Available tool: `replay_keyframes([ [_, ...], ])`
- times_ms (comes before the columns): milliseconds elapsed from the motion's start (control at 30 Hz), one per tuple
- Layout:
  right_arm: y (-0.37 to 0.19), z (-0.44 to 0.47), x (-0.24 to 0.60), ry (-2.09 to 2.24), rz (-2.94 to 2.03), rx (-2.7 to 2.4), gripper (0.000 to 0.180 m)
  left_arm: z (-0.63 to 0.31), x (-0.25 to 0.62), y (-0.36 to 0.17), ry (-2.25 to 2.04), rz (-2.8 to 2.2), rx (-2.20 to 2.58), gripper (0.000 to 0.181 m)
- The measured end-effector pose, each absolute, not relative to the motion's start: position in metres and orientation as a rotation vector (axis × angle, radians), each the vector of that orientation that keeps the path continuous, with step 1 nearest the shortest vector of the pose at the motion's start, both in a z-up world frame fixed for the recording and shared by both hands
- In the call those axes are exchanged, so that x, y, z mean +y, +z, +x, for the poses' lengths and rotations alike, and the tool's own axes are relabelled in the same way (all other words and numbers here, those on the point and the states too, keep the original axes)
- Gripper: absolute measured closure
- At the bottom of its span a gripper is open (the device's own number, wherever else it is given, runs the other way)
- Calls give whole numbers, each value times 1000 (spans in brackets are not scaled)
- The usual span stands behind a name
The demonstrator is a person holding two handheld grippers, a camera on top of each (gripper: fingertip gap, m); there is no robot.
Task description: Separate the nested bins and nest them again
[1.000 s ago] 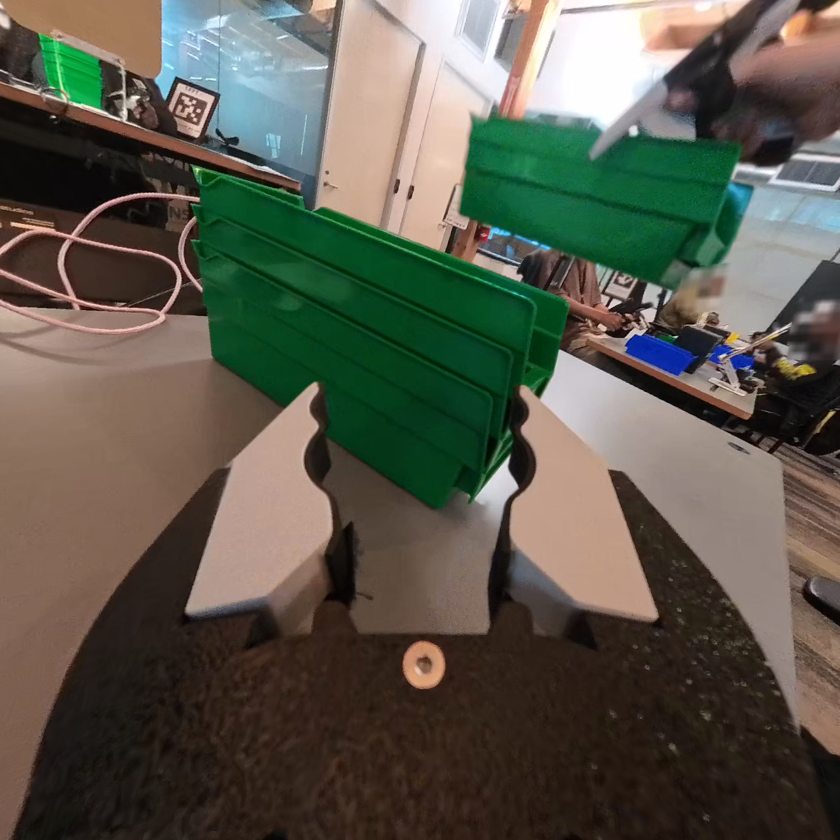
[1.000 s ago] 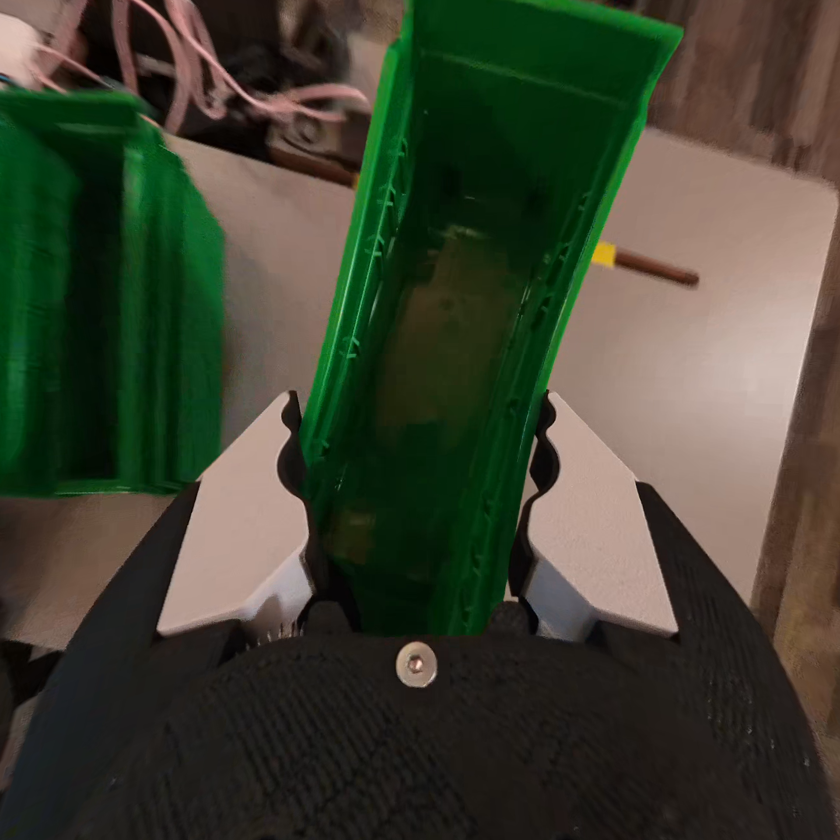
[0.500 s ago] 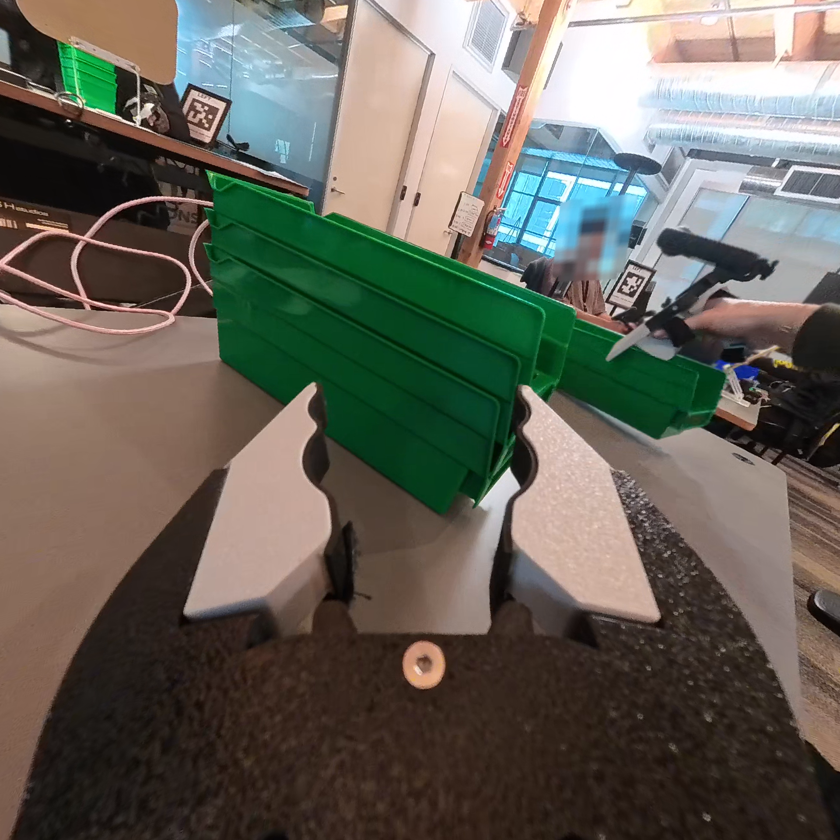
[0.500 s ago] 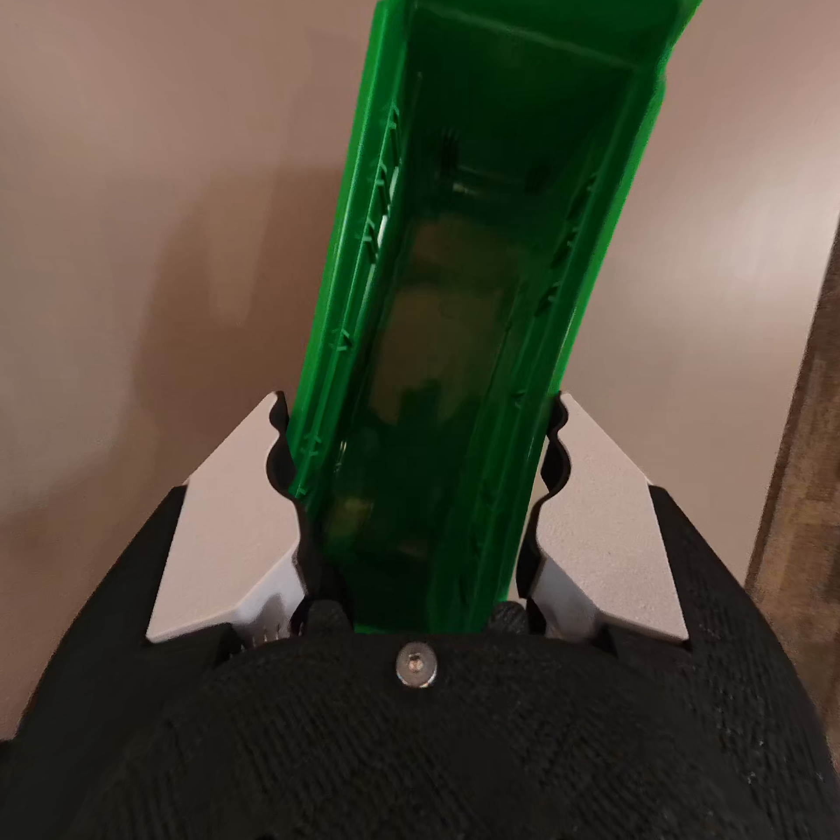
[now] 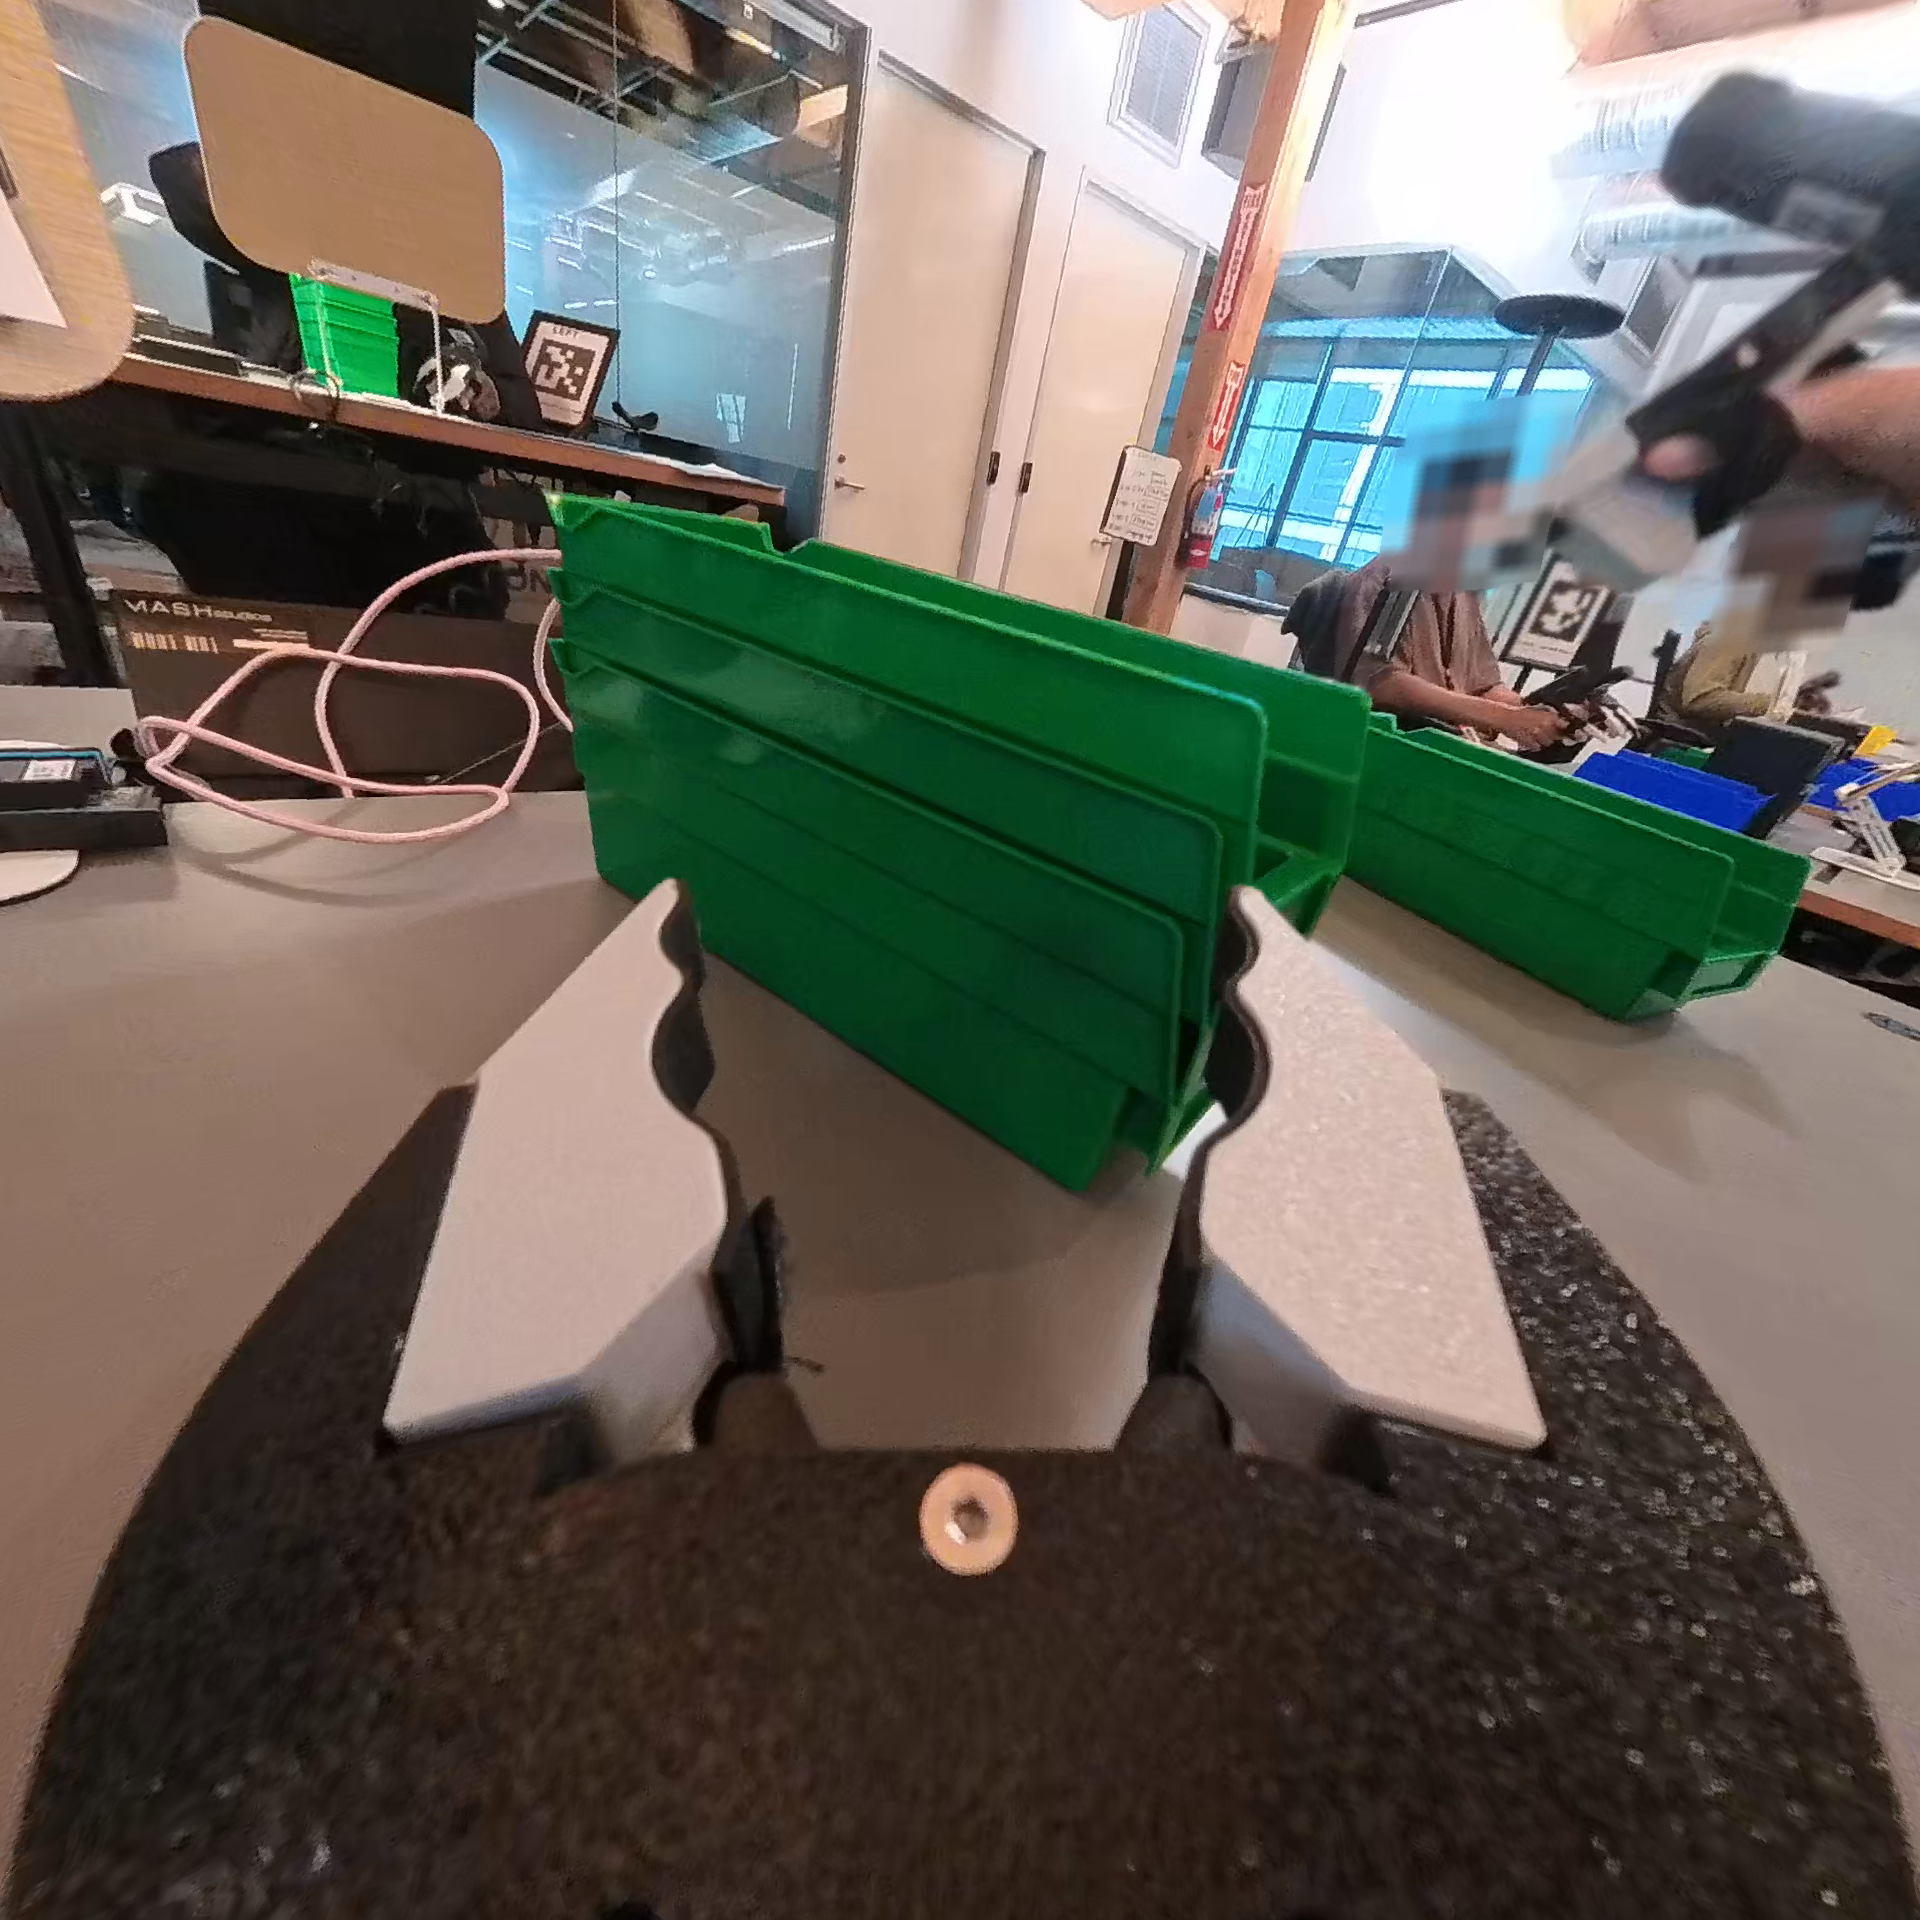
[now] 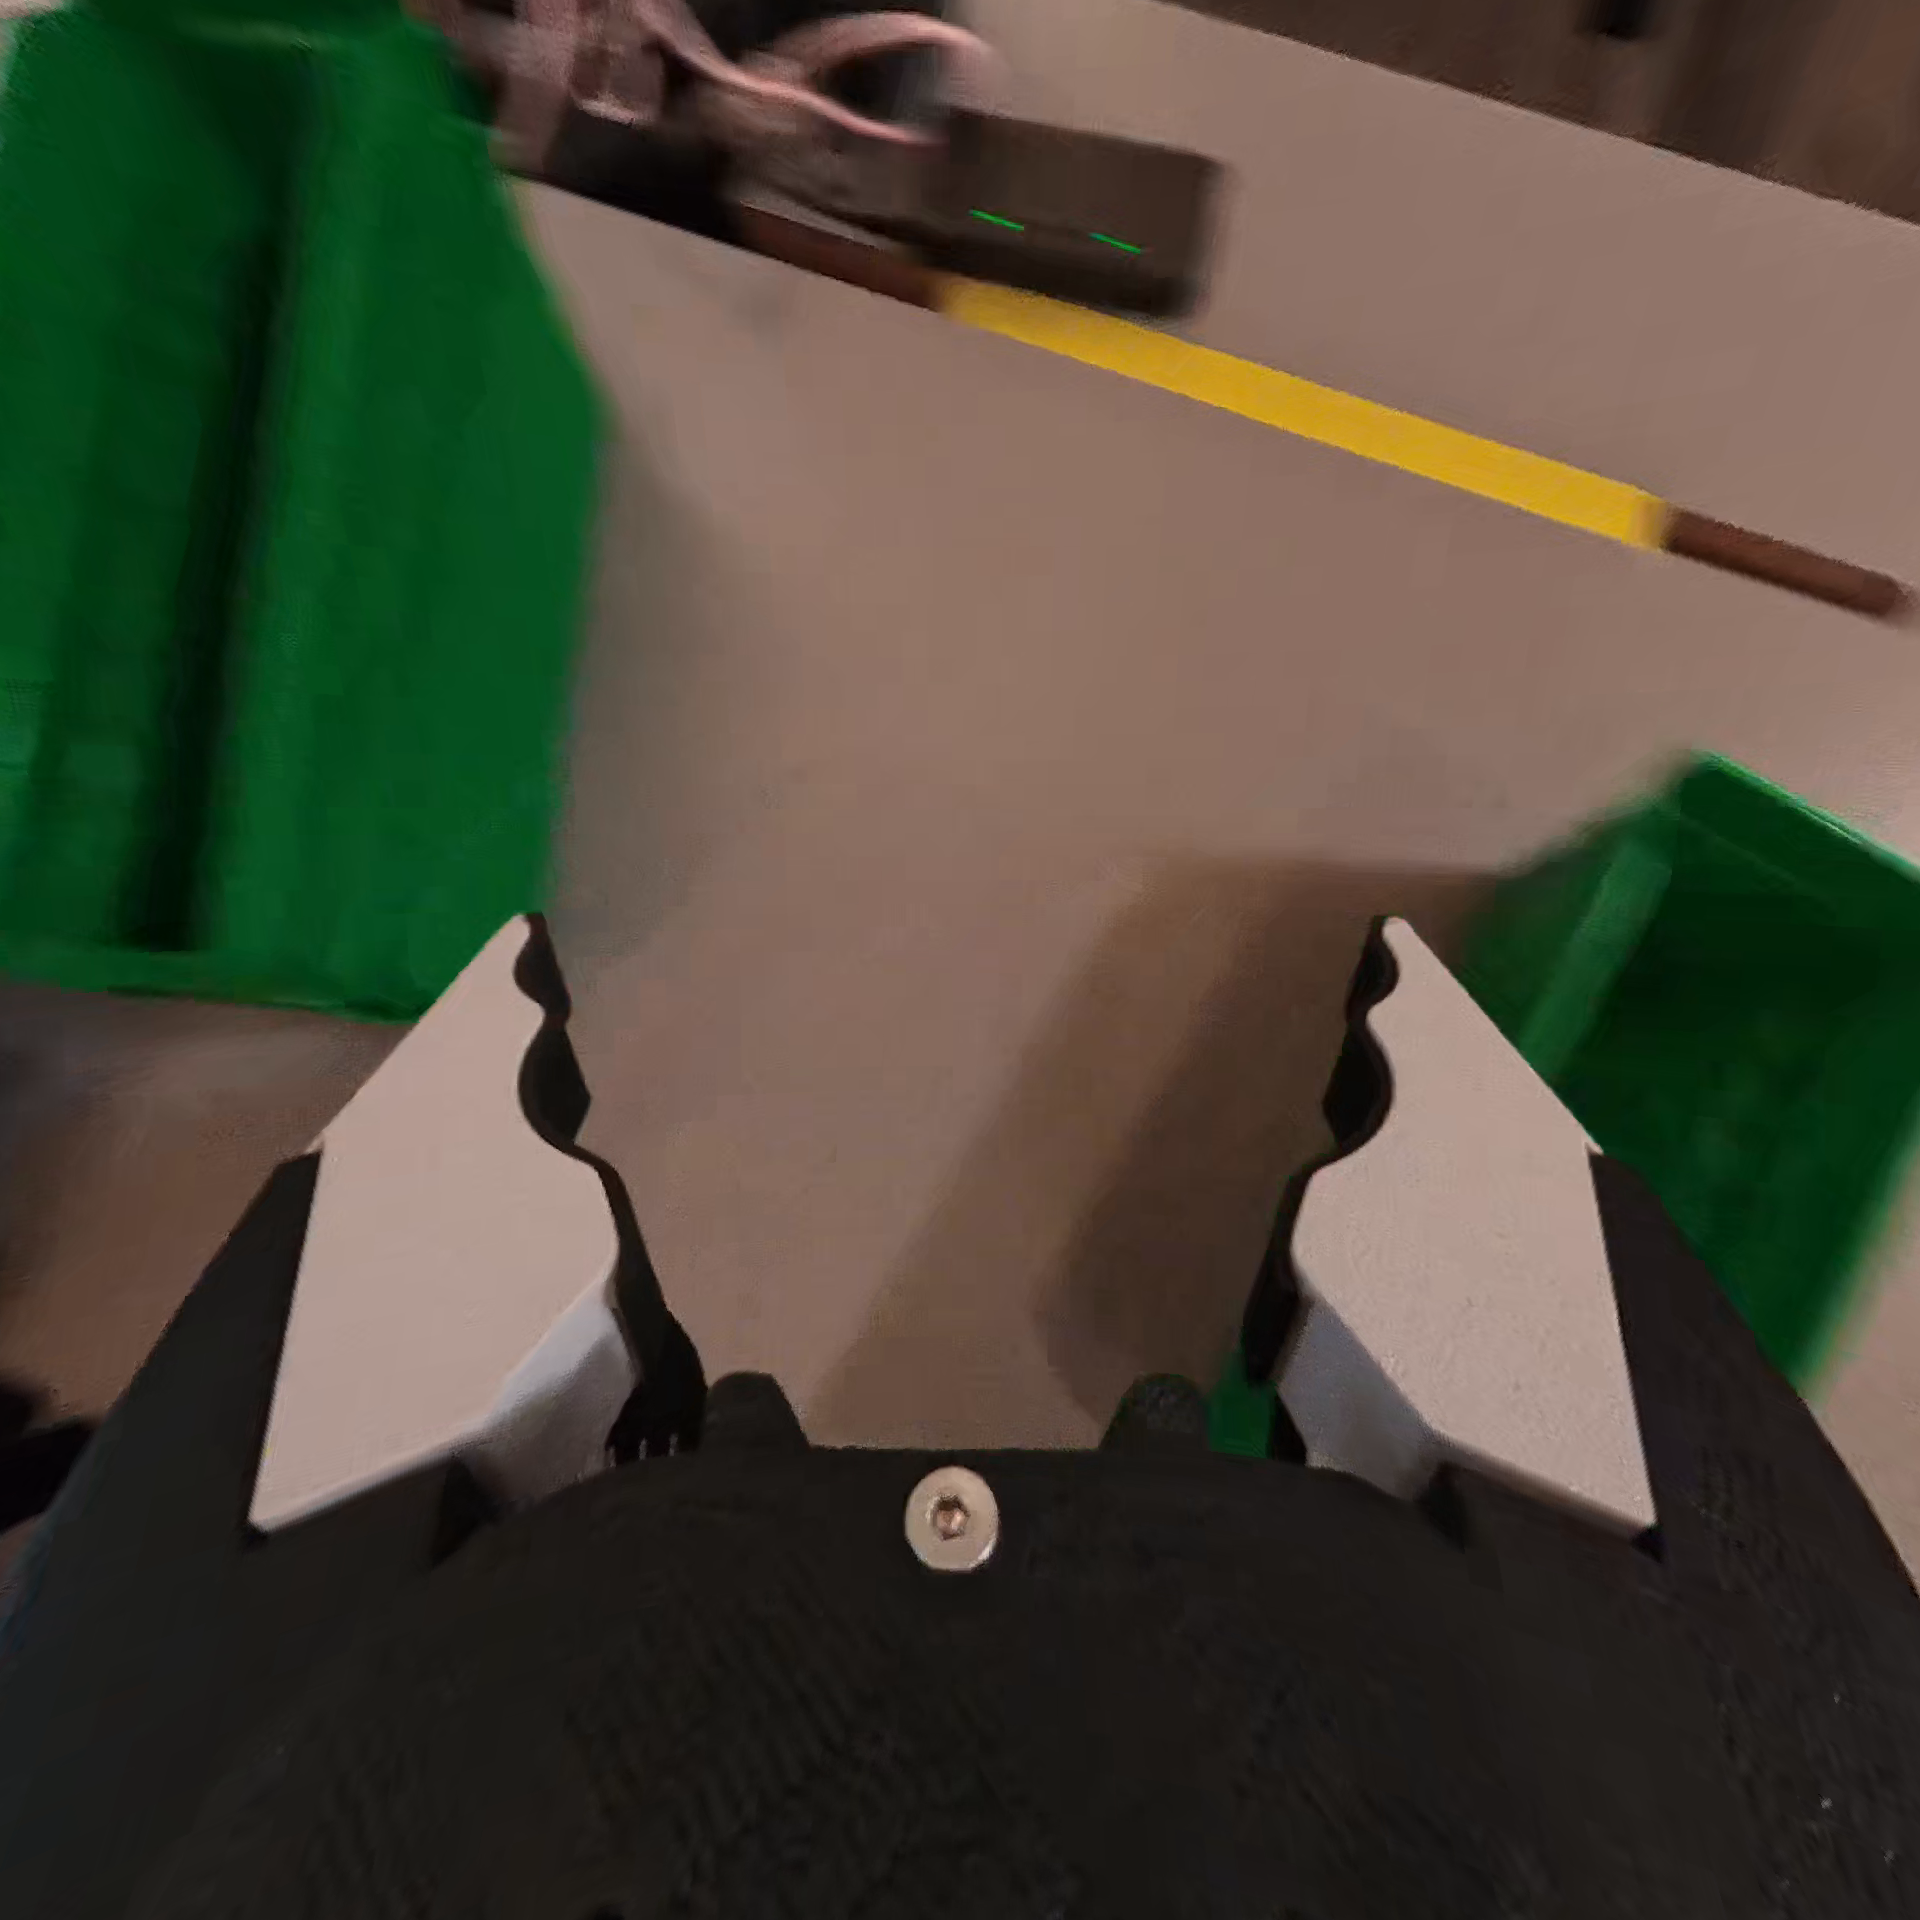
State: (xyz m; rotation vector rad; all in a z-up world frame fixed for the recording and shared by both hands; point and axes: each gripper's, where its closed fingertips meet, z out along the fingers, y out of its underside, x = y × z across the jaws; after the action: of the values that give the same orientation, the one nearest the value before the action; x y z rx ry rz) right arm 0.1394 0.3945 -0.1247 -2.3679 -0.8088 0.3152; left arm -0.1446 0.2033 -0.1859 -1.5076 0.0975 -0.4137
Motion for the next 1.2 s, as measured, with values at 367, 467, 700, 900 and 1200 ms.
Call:
replay_keyframes([
  [367, -153, -107, 336, 304, -2364, -1195, 20, -148, 191, -161, -364, -1378, 114, 92],
  [467, -178, -106, 340, 70, -2466, -1240, 23, -148, 190, -160, -372, -1373, 112, 93],
  [700, -178, -110, 341, -41, -2567, -1221, 77, -153, 191, -160, -408, -1369, 75, 92],
  [900, -171, -137, 321, 53, -2520, -1328, 82, -163, 188, -158, -429, -1347, 20, 93],
  [1200, -161, -160, 301, 49, -2435, -1430, 79, -170, 188, -159, -427, -1345, -17, 93],
])
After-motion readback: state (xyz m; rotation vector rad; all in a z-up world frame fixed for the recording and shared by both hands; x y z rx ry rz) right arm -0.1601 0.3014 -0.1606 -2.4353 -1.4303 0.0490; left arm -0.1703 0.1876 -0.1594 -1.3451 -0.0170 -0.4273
